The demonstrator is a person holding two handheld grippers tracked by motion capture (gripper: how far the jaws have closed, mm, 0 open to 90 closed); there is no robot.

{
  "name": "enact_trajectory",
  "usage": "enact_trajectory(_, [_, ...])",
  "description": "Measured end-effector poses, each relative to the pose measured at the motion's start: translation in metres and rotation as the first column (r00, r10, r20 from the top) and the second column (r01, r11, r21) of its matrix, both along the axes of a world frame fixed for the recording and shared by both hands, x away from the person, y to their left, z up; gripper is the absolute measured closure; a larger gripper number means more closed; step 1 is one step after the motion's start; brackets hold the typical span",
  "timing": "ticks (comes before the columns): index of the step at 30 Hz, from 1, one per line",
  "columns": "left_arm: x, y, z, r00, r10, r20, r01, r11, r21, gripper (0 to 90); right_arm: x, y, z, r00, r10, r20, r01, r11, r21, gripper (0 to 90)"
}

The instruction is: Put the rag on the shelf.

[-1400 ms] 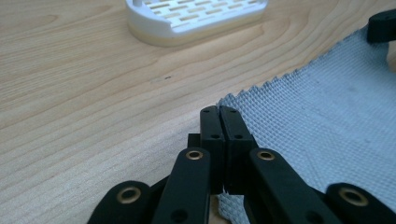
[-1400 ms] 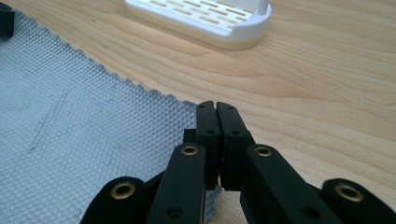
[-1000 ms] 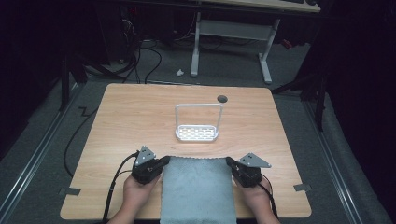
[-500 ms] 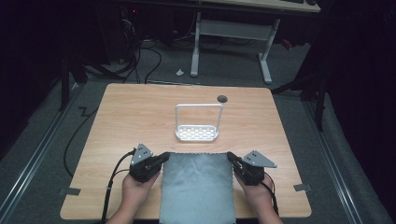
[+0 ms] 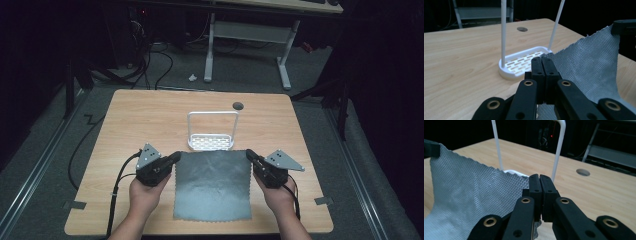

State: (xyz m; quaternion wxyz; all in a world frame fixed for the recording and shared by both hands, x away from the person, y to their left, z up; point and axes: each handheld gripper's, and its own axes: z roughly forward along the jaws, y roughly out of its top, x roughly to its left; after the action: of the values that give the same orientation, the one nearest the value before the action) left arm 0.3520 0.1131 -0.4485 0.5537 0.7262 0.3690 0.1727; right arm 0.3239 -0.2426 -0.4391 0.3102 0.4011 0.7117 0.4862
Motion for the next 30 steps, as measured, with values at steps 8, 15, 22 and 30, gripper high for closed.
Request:
enact_trajectory(8, [0.001, 0.001, 0.017, 0.9992, 0.002, 0.040, -0.001, 0.9998, -0.018, 89.2, 0.001, 0.001, 0.021, 0.9988, 0.002, 0.050, -0.002, 1.000, 0.012, 89.7])
enact_trajectory(15, [0.002, 0.003, 0.039, 0.9958, 0.004, 0.092, -0.001, 0.9995, -0.033, 89.2, 0.001, 0.000, 0.037, 0.9961, 0.007, 0.088, -0.010, 0.999, 0.030, 89.8])
enact_trajectory(22, [0.005, 0.005, 0.052, 0.9926, 0.014, 0.121, -0.009, 0.9993, -0.037, 89.3, 0.003, -0.002, 0.049, 0.9940, -0.002, 0.109, -0.002, 0.999, 0.041, 90.0])
enact_trajectory(30, [0.013, 0.004, 0.069, 0.9868, 0.026, 0.160, -0.021, 0.9993, -0.031, 89.4, 0.008, -0.003, 0.064, 0.9899, -0.021, 0.140, 0.014, 0.999, 0.049, 90.0])
